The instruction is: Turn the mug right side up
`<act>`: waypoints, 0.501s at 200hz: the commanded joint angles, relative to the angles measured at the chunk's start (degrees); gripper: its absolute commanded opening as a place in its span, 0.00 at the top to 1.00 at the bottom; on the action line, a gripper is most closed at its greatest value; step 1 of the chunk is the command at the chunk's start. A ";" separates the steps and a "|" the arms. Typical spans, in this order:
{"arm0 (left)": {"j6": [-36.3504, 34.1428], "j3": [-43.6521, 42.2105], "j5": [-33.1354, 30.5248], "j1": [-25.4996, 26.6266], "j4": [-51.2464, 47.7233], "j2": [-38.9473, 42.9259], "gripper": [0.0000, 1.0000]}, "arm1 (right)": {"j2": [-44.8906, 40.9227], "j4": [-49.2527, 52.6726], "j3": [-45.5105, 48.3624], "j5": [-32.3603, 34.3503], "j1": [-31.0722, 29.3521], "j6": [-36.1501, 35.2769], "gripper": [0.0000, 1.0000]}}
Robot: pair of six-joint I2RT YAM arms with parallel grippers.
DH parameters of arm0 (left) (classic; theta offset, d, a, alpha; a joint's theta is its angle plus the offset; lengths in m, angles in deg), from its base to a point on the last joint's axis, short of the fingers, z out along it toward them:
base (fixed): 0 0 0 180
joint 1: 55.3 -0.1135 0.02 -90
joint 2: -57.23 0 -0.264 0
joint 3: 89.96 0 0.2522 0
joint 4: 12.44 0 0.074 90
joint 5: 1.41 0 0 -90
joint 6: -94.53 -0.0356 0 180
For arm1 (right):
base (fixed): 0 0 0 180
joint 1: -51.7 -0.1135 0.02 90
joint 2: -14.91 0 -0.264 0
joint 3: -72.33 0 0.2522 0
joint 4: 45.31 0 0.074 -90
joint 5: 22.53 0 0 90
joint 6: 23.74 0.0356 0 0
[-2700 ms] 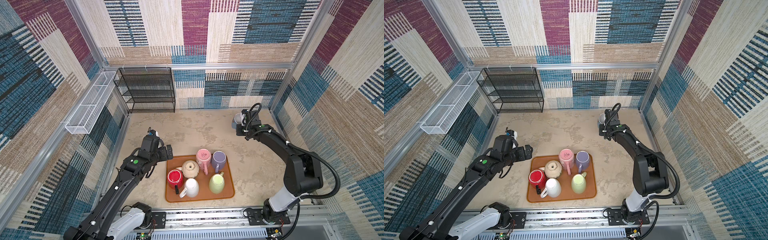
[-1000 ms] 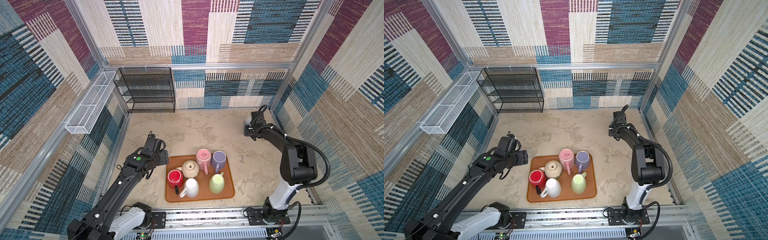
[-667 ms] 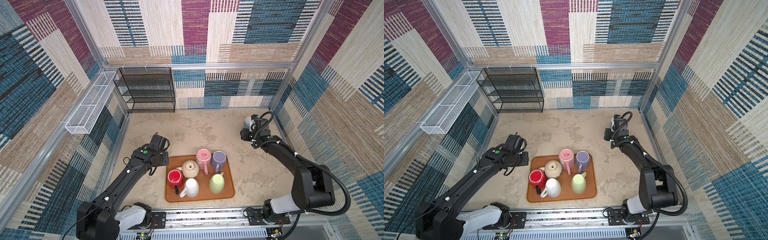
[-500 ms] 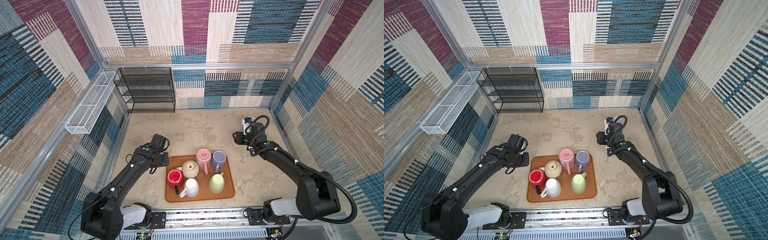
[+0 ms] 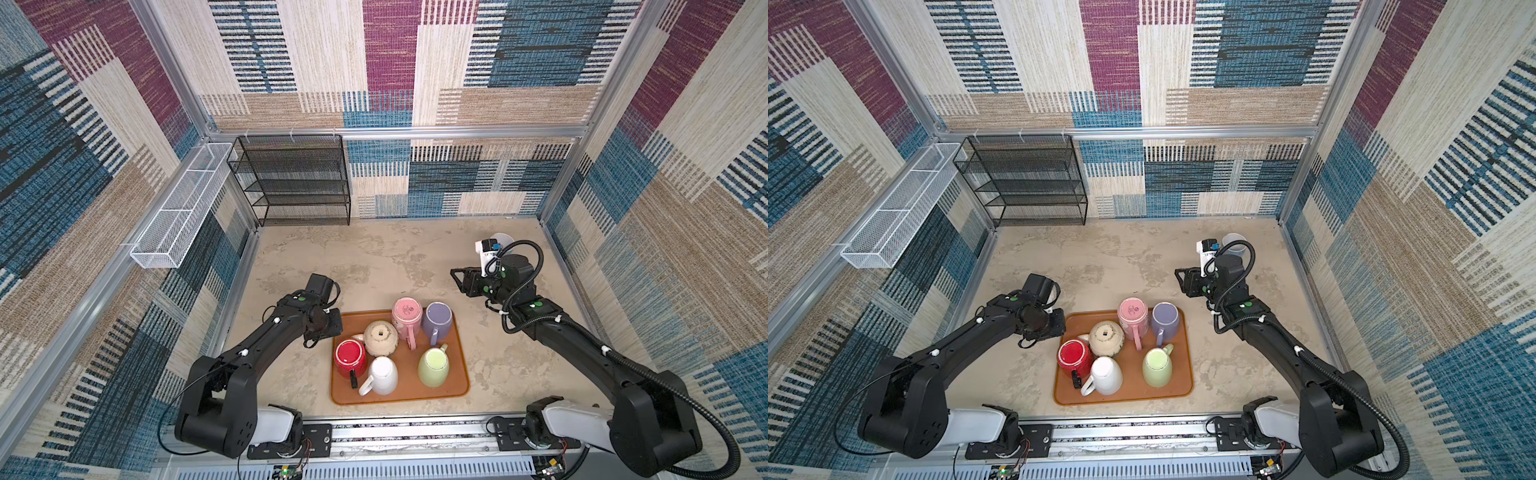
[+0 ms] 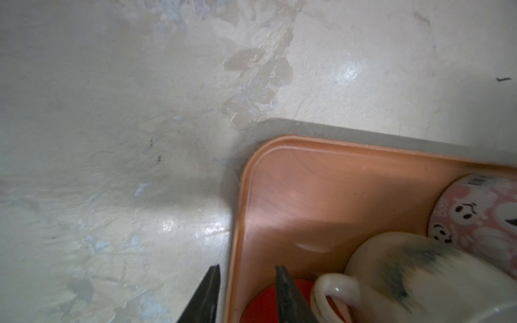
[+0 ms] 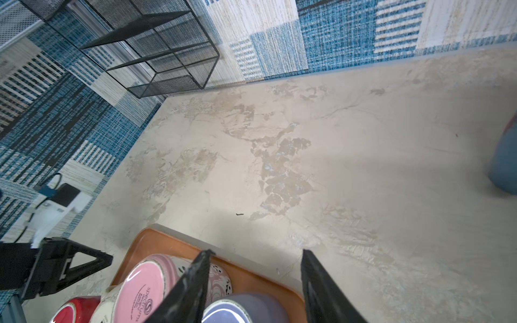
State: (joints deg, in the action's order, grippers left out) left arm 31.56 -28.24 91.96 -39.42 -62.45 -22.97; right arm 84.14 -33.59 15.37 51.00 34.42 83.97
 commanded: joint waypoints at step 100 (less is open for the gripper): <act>0.01 1.79 -2.53 -0.12 2.19 -10.26 0.70 | 0.47 -3.08 0.40 -1.26 -1.05 1.61 0.49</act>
State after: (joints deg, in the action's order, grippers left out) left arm 31.54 -26.51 91.35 -39.53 -60.57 -32.70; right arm 84.23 -34.92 15.70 50.54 33.63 84.67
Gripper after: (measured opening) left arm 0.307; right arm 0.514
